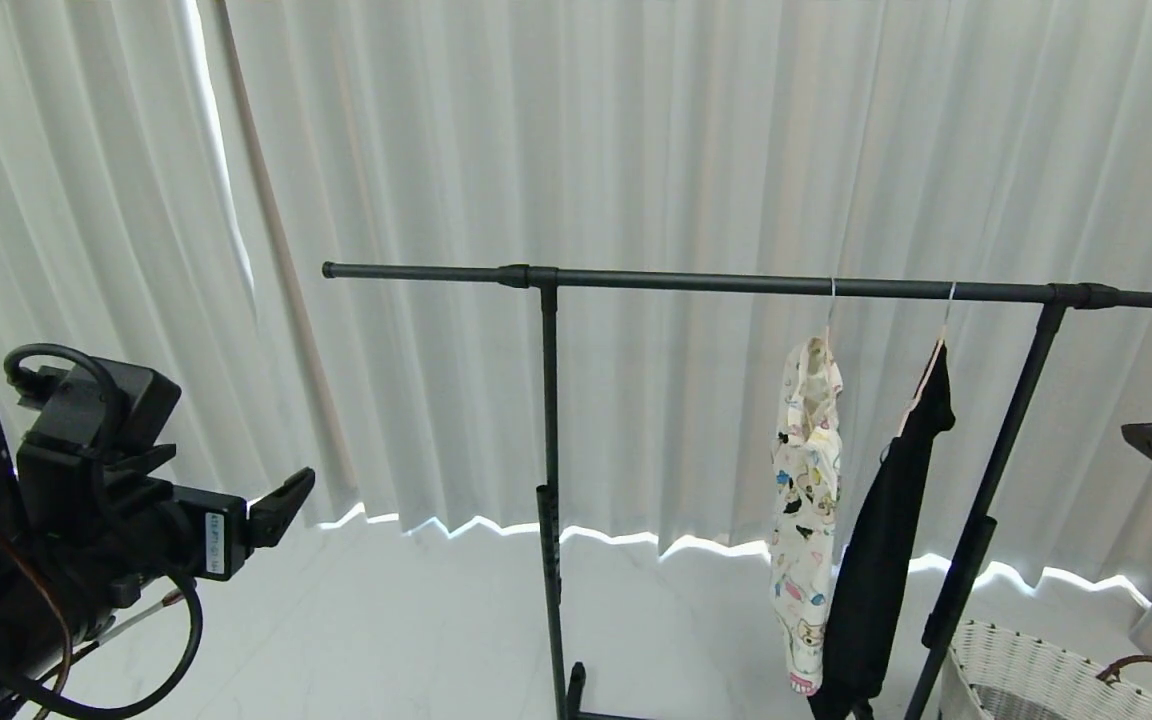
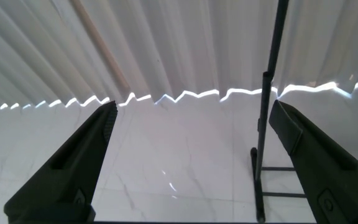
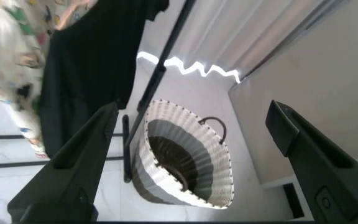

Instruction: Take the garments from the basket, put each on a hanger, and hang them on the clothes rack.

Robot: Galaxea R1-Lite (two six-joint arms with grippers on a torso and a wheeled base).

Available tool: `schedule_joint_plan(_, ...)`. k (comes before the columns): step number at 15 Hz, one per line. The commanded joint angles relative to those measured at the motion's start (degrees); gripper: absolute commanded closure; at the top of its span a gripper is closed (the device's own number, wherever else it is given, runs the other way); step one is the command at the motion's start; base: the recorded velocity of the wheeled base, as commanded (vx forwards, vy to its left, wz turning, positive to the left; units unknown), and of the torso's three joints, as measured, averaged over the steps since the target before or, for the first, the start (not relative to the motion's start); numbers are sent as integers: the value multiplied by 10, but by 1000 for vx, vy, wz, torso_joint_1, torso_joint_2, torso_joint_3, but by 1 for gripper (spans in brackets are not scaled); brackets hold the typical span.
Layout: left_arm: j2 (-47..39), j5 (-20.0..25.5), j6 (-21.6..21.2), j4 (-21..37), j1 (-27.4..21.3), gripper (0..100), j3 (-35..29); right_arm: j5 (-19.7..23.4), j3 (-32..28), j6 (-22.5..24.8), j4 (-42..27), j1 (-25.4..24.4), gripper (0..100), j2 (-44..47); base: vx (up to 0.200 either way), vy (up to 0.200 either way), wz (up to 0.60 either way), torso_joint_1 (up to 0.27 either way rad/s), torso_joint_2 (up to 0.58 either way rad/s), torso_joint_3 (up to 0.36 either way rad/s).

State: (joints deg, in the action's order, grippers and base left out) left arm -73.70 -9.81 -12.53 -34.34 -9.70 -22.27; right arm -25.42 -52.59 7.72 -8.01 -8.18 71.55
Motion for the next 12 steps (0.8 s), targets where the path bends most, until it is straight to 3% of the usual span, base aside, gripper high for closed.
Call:
schedule_joint_plan(1, 1, 0, 1, 0, 0, 0, -1, 0, 13, 1, 1, 3, 0, -12, 0, 0, 0, 0, 0, 0)
schedule_joint_plan(3, 3, -1, 4, 0, 1, 0, 7, 1, 37, 0, 2, 21, 0, -37, 0, 0, 0, -62, 131, 69)
schedule_joint_plan(8, 45, -1, 4, 0, 2, 0, 44, 4, 111, -1, 2, 44, 0, -111, 0, 0, 0, -213, 474, 252)
schedule_joint_plan(12, 158, -31, 3, 0, 17, 0, 173, 5, 229, 1, 2, 44, 0, -214, 0, 0, 0, -226, 520, 288)
